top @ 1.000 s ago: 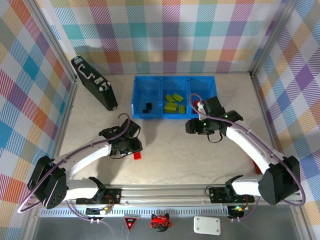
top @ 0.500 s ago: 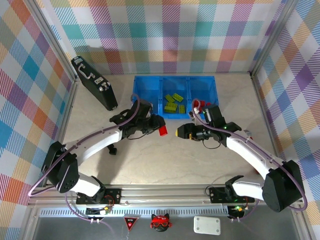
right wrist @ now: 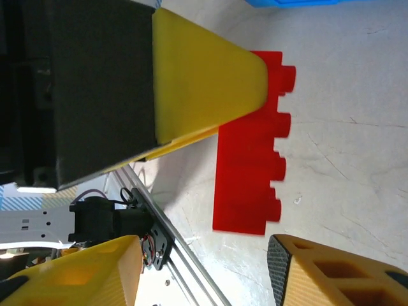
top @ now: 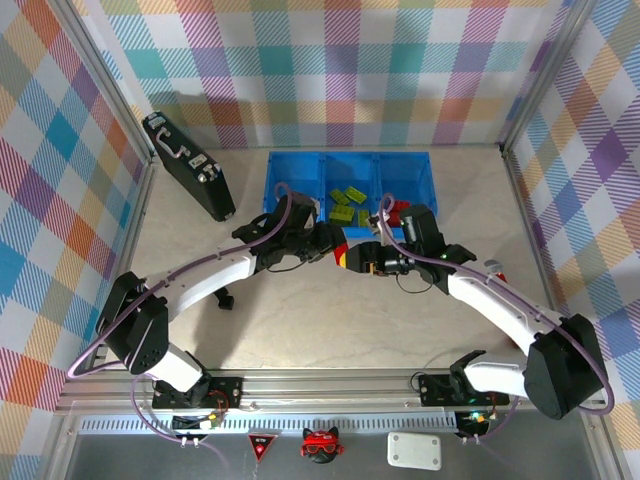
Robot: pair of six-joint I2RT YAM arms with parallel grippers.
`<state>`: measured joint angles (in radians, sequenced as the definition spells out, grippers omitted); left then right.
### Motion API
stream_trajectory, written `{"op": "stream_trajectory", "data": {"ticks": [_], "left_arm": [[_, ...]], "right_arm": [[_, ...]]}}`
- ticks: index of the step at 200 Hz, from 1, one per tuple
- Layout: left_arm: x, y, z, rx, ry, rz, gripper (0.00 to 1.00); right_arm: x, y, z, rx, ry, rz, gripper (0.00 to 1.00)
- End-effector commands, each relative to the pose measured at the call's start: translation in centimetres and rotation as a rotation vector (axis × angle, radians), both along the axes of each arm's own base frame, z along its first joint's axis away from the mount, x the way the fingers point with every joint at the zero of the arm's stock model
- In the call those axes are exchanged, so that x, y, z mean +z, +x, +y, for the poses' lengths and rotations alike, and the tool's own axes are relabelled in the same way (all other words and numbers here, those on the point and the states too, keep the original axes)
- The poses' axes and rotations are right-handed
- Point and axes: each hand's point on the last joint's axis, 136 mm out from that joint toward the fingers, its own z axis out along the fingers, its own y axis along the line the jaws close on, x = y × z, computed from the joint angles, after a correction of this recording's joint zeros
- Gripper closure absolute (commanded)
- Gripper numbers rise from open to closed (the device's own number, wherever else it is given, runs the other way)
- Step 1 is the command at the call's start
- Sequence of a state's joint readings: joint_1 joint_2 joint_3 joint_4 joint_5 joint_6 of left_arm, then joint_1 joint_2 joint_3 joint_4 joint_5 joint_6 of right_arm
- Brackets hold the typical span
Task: Sort the legos into containers by color
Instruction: Place the lego in the container.
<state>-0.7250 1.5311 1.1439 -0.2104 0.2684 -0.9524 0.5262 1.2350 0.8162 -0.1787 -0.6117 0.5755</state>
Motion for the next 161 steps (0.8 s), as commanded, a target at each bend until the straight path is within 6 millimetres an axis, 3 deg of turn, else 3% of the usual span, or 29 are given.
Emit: {"op": "stream_trajectory", "data": {"ticks": [1,69,140,161], "left_arm": [[1.7,-0.2,-1.2,-0.017,-0.063,-0.015,0.78],[2.2,-0.6,-0.9,-0.008,-0.071,-0.023,0.78],[1.9,-1.2,-1.0,-0.01,-0.091,-0.01,0.78],[2.0,-1.3,-1.1,-0.012,-0.093,-0.012,0.77]], "right_arm": [[1.1,0.9,0.9,0.01,0.034,-0.046,0.48],[0.7,1.4,0.5,-0.013,-0.017,-0.071,0.6],[1.0,2.0,0.3,-0.029,-0.037,-0.11,0.58],[1.0,2.1,0.1,-0.032,-0.047,-0.123,0.62]]}}
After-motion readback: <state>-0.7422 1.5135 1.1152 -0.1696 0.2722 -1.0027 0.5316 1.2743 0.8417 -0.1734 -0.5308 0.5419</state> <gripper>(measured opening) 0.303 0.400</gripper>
